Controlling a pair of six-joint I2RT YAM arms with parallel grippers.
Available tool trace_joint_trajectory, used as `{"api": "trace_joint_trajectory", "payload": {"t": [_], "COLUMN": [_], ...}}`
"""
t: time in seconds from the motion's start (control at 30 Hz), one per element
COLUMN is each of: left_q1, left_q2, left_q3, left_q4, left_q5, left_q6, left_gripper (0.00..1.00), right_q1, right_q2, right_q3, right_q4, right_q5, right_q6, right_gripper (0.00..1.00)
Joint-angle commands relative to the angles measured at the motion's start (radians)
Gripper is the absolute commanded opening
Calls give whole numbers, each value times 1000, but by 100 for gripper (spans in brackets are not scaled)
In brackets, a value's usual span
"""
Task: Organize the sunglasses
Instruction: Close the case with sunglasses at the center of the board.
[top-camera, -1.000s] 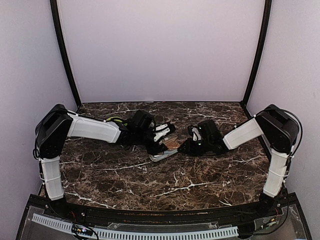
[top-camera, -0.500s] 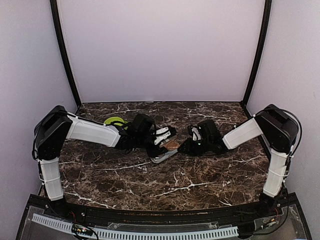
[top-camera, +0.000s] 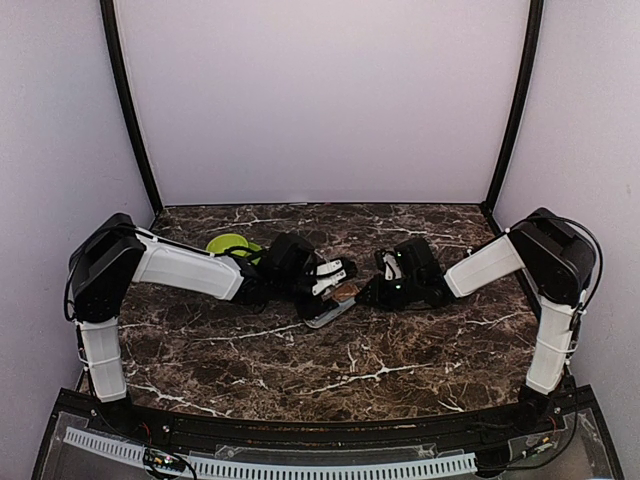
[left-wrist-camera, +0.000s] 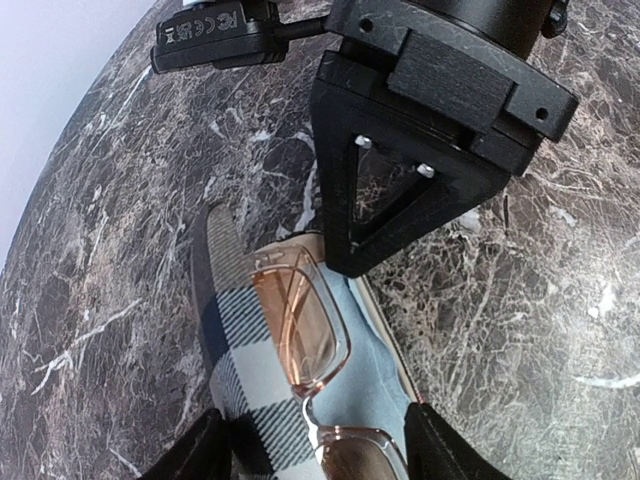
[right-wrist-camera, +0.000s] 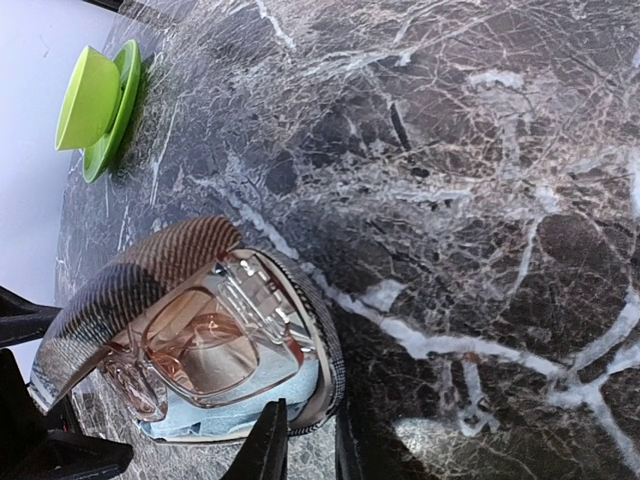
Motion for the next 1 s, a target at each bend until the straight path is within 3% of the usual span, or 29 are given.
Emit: {"api": "trace_joint_trajectory", "payload": {"t": [0.0,0.7,0.97], "left_q1": [-50,-72,-73], "left_q2": [30,74,14], "left_q3": [-41,-36,-52], "left_q4": [-91,-113,-87], "left_q5": [100,97,76], "left_q6": [-5,-24,-62], "left_gripper": [60,61,62], "right_q1": [-2,-2,-15], "right_q2": [32,22,-38], "right_q3": [18,15,-18], "right_q4": [-8,-15,-44], "right_q5": [11,-6,-6], "right_q6": [-6,-16,-46], "right_gripper": [19,18,21]}}
